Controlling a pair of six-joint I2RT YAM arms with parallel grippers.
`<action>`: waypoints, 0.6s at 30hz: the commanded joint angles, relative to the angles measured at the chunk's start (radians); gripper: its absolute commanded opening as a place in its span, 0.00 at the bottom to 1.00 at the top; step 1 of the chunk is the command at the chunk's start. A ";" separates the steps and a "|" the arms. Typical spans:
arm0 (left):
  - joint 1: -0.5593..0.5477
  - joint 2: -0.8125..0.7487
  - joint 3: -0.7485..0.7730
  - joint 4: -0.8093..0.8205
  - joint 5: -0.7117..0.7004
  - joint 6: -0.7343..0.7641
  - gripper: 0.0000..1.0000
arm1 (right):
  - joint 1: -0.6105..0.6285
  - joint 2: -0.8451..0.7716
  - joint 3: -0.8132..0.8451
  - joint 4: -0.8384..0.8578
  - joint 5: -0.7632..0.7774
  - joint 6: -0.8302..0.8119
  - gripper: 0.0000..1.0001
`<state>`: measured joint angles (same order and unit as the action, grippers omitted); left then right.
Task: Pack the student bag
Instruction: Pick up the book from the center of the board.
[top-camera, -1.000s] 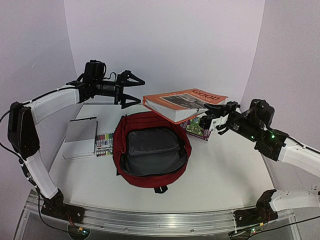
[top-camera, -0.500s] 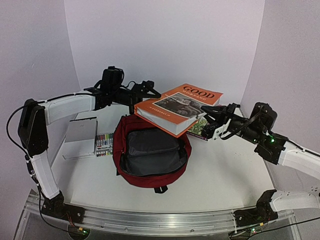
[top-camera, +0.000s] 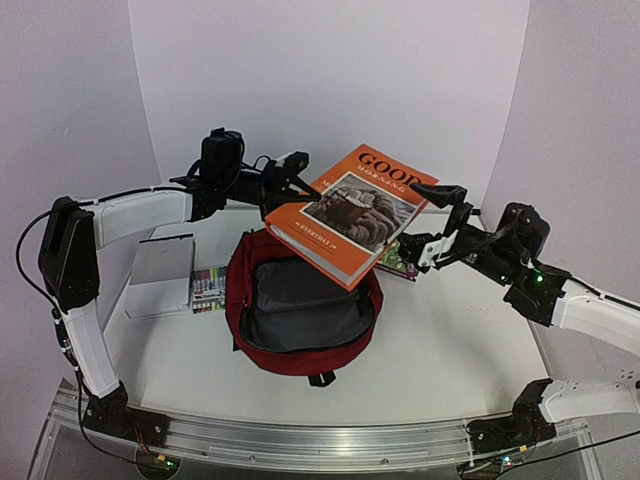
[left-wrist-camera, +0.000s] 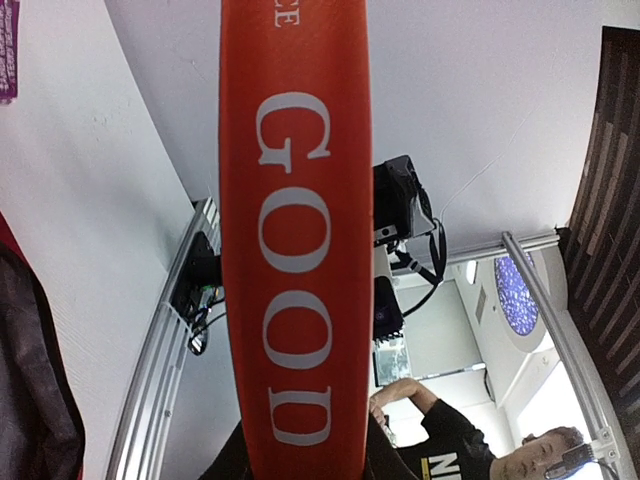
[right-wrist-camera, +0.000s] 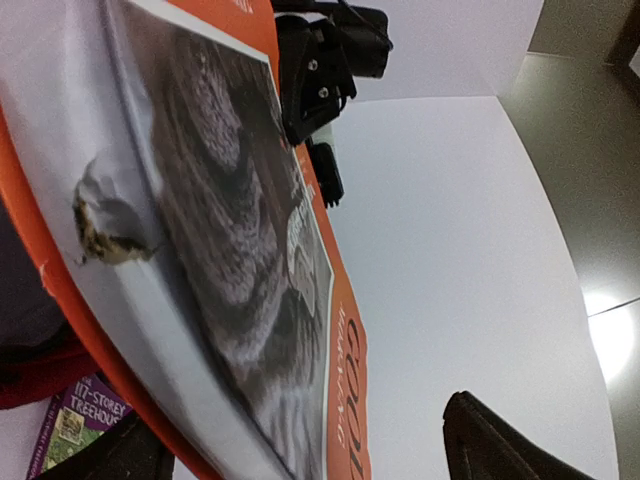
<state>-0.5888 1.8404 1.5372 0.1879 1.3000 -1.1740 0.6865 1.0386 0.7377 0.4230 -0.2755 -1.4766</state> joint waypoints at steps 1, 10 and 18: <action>0.083 -0.034 0.002 0.183 -0.097 -0.029 0.23 | 0.006 -0.018 0.099 -0.063 0.252 0.253 0.98; 0.124 -0.008 0.125 0.045 -0.167 0.185 0.22 | -0.017 0.122 0.538 -0.783 0.196 1.176 0.98; 0.124 -0.012 0.143 0.059 -0.100 0.232 0.25 | -0.188 0.300 0.679 -0.815 -0.406 1.817 0.98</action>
<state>-0.4618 1.8420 1.6323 0.1991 1.1551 -0.9876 0.6083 1.2615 1.3874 -0.3214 -0.3374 -0.1165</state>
